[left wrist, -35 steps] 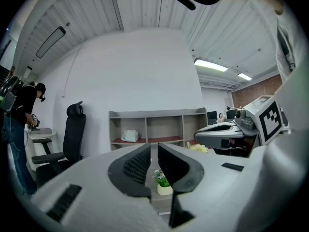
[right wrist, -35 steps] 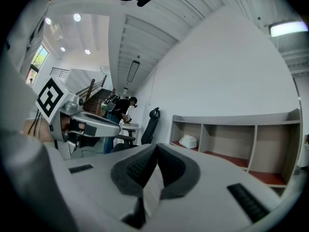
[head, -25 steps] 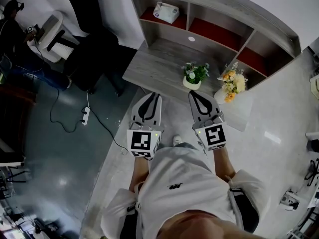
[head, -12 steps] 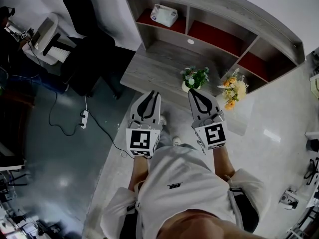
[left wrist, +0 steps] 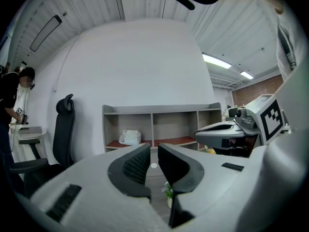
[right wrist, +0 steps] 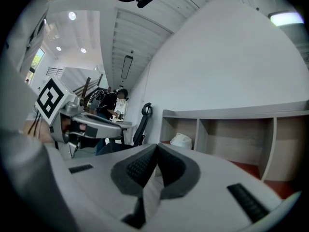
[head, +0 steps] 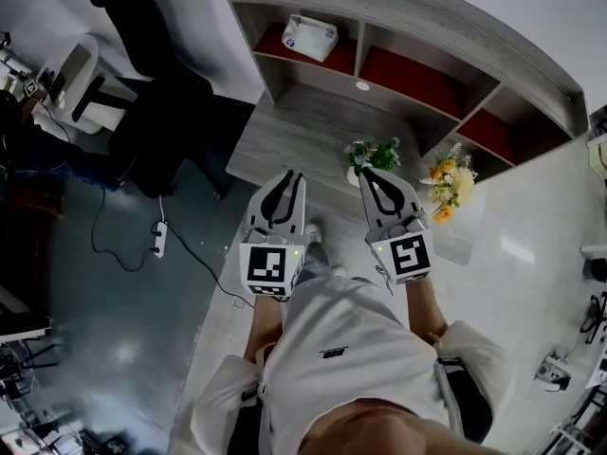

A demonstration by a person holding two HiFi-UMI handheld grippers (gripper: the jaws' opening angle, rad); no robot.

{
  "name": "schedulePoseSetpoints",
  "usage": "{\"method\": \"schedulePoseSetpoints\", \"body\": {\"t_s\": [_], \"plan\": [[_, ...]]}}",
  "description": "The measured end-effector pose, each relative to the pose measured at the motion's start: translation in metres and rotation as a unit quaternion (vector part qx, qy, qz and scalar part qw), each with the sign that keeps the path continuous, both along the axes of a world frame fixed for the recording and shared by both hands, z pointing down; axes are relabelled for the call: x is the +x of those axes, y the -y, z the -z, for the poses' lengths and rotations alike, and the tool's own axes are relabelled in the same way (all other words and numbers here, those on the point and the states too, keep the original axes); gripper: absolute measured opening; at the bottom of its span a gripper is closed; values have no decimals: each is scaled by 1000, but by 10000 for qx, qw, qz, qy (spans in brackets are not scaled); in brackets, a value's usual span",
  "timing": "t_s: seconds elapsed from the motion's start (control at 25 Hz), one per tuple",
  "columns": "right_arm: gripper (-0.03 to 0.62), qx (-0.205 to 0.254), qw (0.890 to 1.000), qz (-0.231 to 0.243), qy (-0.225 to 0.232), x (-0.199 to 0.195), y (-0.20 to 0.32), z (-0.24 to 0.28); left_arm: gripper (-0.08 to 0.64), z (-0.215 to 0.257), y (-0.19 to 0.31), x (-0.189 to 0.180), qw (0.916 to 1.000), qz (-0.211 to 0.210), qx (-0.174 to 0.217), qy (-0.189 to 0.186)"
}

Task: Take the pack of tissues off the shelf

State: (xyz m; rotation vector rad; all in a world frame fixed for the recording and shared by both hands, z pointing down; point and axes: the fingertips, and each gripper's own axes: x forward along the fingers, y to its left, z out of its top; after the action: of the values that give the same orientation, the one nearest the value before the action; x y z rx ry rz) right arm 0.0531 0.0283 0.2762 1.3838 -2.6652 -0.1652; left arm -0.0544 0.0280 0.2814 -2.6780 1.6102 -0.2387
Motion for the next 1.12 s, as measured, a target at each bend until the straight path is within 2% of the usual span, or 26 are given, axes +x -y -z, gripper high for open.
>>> {"method": "schedulePoseSetpoints", "body": {"t_s": [1.12], "plan": [[25, -297, 9958, -859, -146, -33, 138, -14, 33, -19, 154, -26, 9954, -889, -323, -129]]}}
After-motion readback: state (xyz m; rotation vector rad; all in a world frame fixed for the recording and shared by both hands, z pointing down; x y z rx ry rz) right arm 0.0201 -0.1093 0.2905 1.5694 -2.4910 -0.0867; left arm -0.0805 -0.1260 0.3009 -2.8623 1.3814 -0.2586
